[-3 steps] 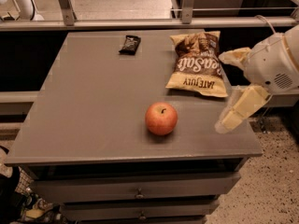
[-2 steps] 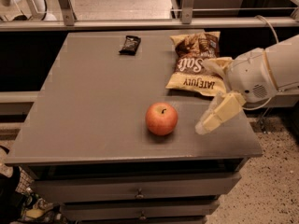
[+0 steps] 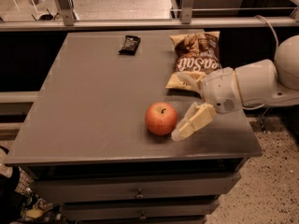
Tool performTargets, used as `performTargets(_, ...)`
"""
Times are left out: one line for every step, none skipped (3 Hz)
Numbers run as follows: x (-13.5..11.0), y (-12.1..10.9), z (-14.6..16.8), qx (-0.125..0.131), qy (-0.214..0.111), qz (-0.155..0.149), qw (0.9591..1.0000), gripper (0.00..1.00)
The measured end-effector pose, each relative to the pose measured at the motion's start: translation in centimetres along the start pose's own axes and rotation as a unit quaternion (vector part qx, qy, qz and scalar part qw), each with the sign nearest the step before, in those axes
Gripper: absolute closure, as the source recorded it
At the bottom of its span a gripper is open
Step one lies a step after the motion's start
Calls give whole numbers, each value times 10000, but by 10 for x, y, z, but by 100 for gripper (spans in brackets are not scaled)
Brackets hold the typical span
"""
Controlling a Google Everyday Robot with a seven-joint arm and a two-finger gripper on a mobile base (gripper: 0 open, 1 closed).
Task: Move apple near rxbar chocolate
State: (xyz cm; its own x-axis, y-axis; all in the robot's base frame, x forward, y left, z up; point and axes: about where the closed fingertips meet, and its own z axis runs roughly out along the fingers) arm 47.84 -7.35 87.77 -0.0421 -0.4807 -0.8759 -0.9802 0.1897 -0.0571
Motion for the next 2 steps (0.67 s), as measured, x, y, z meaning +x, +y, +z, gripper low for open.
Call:
performTargets(5,5,21,-208,-147,41,9997,0)
performTargets(13,10,39,-381,-260,94,9989,0)
